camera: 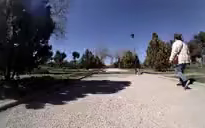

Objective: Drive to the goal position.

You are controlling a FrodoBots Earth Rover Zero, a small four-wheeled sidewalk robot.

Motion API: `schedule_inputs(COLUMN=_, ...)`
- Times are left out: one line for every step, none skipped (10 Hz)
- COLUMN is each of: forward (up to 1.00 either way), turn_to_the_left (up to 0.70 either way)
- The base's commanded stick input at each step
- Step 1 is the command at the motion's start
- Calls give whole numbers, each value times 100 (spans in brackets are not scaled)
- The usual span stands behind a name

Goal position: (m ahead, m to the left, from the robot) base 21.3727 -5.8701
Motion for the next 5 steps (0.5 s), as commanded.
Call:
schedule_inputs(forward=85, turn_to_the_left=0)
schedule_inputs(forward=85, turn_to_the_left=0)
schedule_inputs(forward=85, turn_to_the_left=0)
schedule_inputs(forward=85, turn_to_the_left=0)
schedule_inputs(forward=85, turn_to_the_left=0)
